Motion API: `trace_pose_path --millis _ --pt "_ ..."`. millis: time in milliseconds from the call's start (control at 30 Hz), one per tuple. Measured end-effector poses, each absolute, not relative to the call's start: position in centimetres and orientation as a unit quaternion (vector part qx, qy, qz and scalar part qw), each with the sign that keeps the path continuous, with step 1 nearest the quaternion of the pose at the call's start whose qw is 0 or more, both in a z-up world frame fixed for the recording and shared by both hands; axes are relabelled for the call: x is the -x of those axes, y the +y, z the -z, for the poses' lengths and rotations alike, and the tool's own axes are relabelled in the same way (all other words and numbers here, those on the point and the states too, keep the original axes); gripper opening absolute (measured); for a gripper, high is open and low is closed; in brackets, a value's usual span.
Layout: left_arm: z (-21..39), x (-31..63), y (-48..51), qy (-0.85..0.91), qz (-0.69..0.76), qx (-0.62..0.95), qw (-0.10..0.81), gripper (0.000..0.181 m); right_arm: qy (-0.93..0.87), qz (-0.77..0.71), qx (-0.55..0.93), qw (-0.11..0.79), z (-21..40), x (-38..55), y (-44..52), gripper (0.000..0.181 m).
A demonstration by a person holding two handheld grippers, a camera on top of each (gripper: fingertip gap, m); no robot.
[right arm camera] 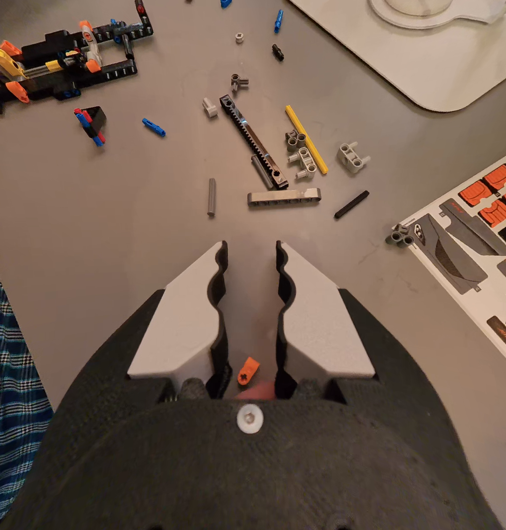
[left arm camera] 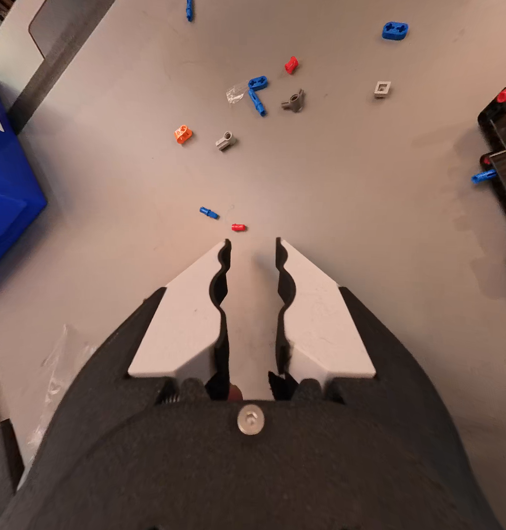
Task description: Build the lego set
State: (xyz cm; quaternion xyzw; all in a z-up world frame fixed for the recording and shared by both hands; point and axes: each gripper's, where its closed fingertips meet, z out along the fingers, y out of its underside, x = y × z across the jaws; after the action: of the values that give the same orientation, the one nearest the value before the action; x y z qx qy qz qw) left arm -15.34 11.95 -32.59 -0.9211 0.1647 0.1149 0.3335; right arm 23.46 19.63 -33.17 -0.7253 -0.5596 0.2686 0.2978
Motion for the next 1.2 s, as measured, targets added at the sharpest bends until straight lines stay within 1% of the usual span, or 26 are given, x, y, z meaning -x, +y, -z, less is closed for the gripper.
trace_pose_path --millis 267,667,1033,1067,1100,1133,1167,1200 --pt "33.2 14.0 10.8 0.158 -0.094 0.927 0.326 0.033 -0.559 -0.276 0.726 0.291 33.9 -23.4 19.5 0.033" --pt "33.4 11.6 10.1 0.163 -0.073 0.928 0.326 0.033 -0.562 -0.276 0.723 0.293 33.9 -23.4 19.4 0.035" --pt "31.2 8.8 10.2 0.195 -0.067 0.914 0.35 0.033 -0.562 -0.275 0.722 0.296 33.8 -23.4 19.4 0.035" --pt "31.1 8.4 10.1 0.2 -0.066 0.912 0.351 0.033 -0.564 -0.277 0.717 0.303 33.6 -23.3 19.3 0.034" --pt "30.9 8.1 10.1 0.204 -0.063 0.911 0.353 0.033 -0.567 -0.281 0.707 0.316 33.1 -23.2 19.1 0.029" --pt "30.8 7.7 10.0 0.206 -0.061 0.91 0.354 0.033 -0.574 -0.289 0.692 0.328 32.3 -22.9 18.6 0.02" --pt "30.7 7.5 10.0 0.208 -0.059 0.91 0.355 0.033 -0.585 -0.305 0.67 0.34 31.3 -22.4 17.8 0.015" --pt "30.6 7.2 10.0 0.21 -0.058 0.909 0.356 0.033 -0.594 -0.324 0.65 0.345 30.2 -21.8 16.8 0.014"
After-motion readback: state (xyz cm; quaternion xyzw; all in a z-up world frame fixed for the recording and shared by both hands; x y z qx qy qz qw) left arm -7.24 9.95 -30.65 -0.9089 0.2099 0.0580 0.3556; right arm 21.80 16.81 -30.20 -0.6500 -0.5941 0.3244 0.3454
